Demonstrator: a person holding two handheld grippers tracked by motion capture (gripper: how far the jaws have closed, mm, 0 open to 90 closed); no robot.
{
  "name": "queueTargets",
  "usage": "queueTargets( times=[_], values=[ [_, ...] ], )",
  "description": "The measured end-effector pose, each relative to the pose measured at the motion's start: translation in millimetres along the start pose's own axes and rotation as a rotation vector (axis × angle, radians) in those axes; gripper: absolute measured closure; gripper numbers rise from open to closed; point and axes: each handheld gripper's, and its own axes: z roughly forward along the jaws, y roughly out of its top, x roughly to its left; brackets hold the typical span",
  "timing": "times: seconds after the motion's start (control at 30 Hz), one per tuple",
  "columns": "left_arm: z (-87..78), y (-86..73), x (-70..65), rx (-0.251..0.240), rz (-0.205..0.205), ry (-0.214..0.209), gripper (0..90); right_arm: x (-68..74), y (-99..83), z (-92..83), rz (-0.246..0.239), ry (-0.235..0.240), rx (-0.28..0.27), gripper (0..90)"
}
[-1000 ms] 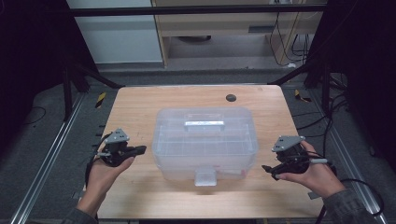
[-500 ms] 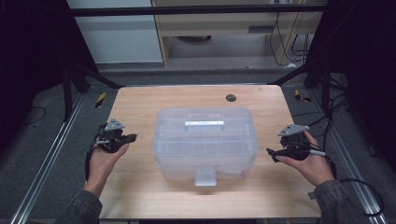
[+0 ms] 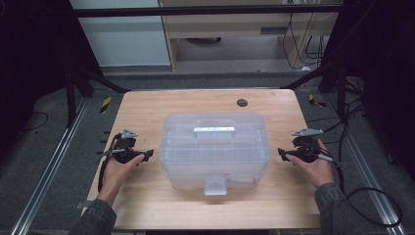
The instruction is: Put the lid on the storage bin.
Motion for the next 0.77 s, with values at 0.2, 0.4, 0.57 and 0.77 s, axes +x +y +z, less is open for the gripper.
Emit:
queueTargets(
  times=[0.2,0.4,0.57,0.77],
  values=[
    [8.7,-5.9,-4.0,0.017,0.005,-0.004,8.7,0.9,-4.0,10.7,0.029,0.005,0.001,9.8],
    [16.8,-11.7,-5.6,0.039,-0.001,-0.005,8.7,3.6,-10.1,21.4,0.068,0.002,0.010,9.0],
    [18.9,-15.9,-6.8,0.017,0.007,0.010,7.4,5.5,-19.5,30.5,0.095,0.020,0.007,5.9],
    [20.7,-23.6,-7.4,-0.040,-0.006,0.027,2.4,9.3,-22.4,33.2,0.102,0.000,-0.015,0.2]
  ],
)
